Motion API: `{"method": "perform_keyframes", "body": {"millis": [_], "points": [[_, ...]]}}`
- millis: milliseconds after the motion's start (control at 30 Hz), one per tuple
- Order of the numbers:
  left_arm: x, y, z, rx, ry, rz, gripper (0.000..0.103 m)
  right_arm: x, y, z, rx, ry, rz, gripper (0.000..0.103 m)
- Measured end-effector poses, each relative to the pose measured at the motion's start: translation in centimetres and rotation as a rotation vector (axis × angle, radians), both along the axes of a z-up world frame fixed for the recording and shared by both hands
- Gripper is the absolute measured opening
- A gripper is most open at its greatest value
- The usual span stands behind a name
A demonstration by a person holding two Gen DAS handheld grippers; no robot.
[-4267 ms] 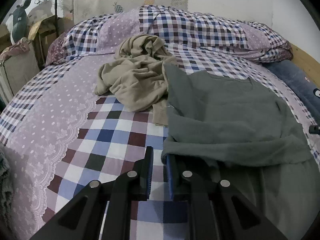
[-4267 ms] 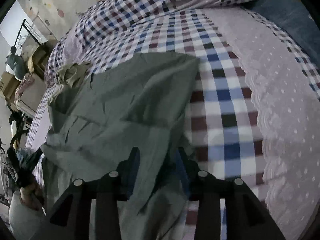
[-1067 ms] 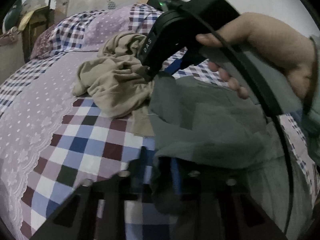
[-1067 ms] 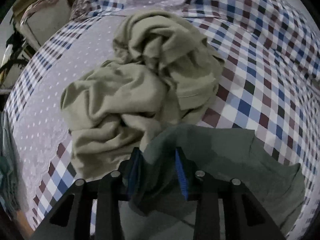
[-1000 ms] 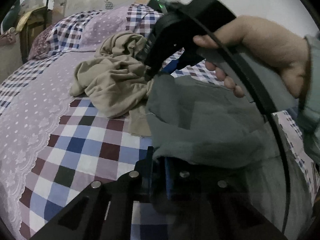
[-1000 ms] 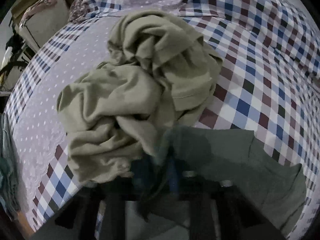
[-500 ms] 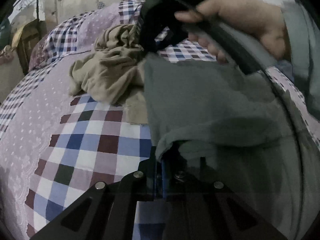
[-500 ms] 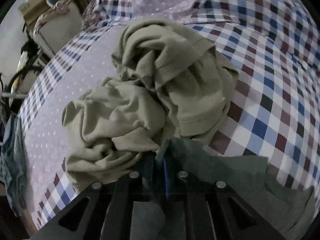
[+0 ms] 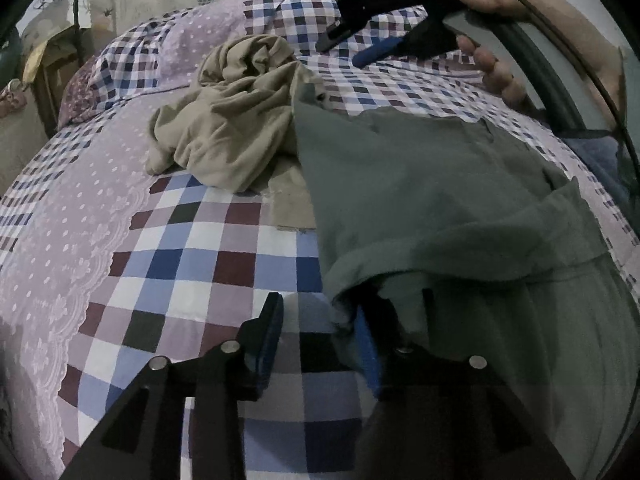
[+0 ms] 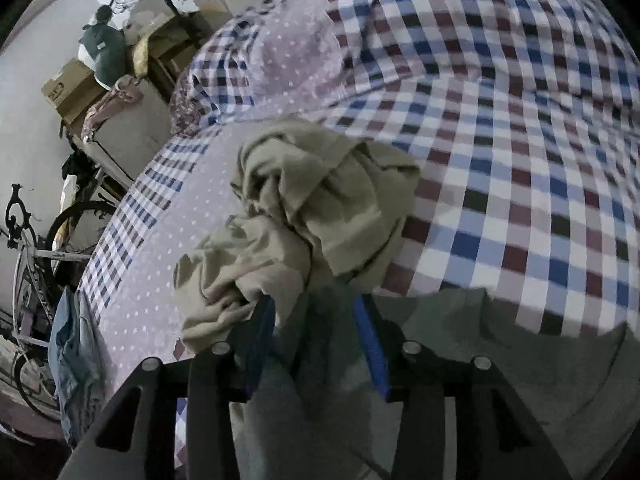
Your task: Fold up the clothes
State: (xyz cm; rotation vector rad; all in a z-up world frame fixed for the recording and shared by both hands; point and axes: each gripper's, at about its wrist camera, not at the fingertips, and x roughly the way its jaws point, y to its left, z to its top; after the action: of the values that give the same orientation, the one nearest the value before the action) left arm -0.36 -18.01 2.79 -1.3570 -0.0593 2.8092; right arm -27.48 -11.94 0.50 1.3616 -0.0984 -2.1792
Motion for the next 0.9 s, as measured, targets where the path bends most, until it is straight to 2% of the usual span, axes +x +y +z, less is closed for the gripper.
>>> {"method": "perform_keyframes", "body": {"millis": [167,233,267,300,333,400,433,467,533,633,667,700,733,800,900], "points": [[-0.1,-0.5,0.3,0.009,0.004,-0.01,0.04,0.8,-1.1,-1.4,0.032,-0.04,0.09,0.046],[-0.1,-0.7,0.5,0.021,0.007,-0.012,0.04,1.2,-2.2,-2.3,0.067,-0.038,0.125,0.043],[-0.1,-0.6,0.5,0.024,0.011,-0.016,0.04,1.3,-2.6,-2.7,0.088,-0.034,0.135,0.037],[-0.1,-0.6,0.5,0.027,0.015,-0.021,0.04,1.4,-3.1,-3.1,0.114,-0.029,0.145,0.012],[-0.1,-0.5,0.5,0.023,0.013,-0.027,0.04,1.4,-3.6,-3.3,0.159,-0.012,0.145,0.004],[-0.2,-0.2,0.2,0.008,-0.001,-0.031,0.04,1.6,-4.0,-2.5,0.172,0.051,0.127,0.004],[-0.2,-0.1,0.2,0.004,0.001,-0.033,0.037,1.8,-4.1,-1.7,0.18,0.109,0.102,0.002],[-0.2,-0.1,0.2,0.005,-0.003,-0.035,0.03,1.8,-4.4,-1.4,0.22,0.156,0.079,0.0],[-0.3,-0.1,0.1,0.008,-0.01,-0.039,0.028,1.9,-4.8,-0.9,0.295,0.241,0.035,0.001],[-0.4,0.0,-0.2,-0.003,-0.016,-0.038,0.028,1.0,-4.1,-1.5,0.253,0.112,0.062,0.002],[-0.3,0.0,-0.2,-0.005,-0.016,-0.038,0.029,1.2,-3.2,-1.1,0.221,0.106,0.073,0.003],[-0.3,0.0,-0.2,-0.007,-0.015,-0.038,0.029,1.3,-2.5,-0.9,0.201,0.095,0.092,0.012],[-0.3,0.0,-0.2,-0.005,-0.015,-0.038,0.028,1.5,-1.4,-0.8,0.177,0.065,0.125,0.027],[-0.3,-0.3,-0.2,0.005,-0.016,-0.038,0.029,2.4,0.4,-1.1,0.158,0.029,0.201,0.041],[-0.3,-0.5,-0.2,0.014,-0.018,-0.037,0.028,4.3,3.0,-2.3,0.187,-0.023,0.32,0.041]]}}
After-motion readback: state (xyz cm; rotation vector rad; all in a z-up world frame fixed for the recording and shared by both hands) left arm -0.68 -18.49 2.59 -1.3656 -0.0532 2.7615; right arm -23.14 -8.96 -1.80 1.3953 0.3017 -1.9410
